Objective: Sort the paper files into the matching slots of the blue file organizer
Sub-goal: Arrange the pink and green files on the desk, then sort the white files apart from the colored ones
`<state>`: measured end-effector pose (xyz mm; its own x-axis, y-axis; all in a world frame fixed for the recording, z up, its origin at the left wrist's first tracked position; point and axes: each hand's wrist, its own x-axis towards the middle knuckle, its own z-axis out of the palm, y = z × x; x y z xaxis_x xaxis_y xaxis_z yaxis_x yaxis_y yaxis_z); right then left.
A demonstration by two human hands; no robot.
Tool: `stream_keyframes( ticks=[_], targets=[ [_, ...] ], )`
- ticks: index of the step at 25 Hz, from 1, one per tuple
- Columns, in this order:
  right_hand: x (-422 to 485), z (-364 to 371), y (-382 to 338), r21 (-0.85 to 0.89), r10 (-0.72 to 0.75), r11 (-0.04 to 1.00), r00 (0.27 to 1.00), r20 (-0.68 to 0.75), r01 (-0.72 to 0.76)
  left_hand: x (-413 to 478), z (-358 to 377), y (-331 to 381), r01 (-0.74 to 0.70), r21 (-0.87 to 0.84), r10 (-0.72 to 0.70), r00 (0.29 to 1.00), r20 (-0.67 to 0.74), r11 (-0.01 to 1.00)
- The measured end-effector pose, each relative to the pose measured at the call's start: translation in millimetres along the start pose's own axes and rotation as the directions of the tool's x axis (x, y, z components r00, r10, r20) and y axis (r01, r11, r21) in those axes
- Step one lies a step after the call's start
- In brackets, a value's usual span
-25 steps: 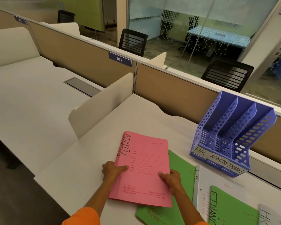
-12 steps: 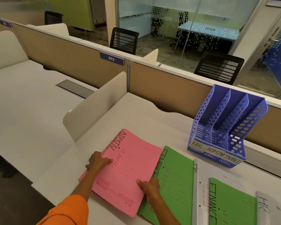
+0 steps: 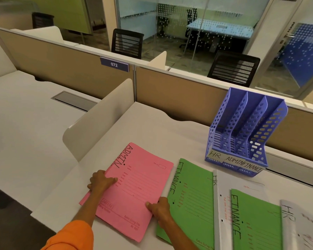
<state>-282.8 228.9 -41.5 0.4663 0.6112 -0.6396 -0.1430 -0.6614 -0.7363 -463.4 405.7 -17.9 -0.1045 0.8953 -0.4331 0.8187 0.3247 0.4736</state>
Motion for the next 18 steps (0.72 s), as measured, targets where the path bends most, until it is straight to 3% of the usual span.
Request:
stream_keyframes(
  ticks=[4,7,10,13,18],
  targets=[
    [-8,-1,-4,0.021,-0.037,0.999,0.998,-0.047,0.038,-6,2,-2,-0.016,0.101,0.020,0.999,-0.034,0.995],
    [-18,-3,-17,-0.168,-0.066,0.985,0.989,-0.134,0.043,-18,7,8,-0.141,0.182,0.165,0.978,-0.124,0.973],
    [-25,-12,-28,-0.369,-0.153,0.926,0.976,-0.155,0.087,-31,17,27,-0.317,0.260,0.370,0.909,-0.191,0.912],
    [-31,-29,-37,-0.428,-0.247,0.892,0.950,-0.191,0.146,-48,33,48,-0.448,0.281,0.502,0.851,-0.158,0.849],
    [-30,-67,-36,-0.617,-0.419,0.763,0.874,-0.246,0.192,-81,69,74,-0.603,0.176,0.619,0.783,-0.051,0.778]
  ],
)
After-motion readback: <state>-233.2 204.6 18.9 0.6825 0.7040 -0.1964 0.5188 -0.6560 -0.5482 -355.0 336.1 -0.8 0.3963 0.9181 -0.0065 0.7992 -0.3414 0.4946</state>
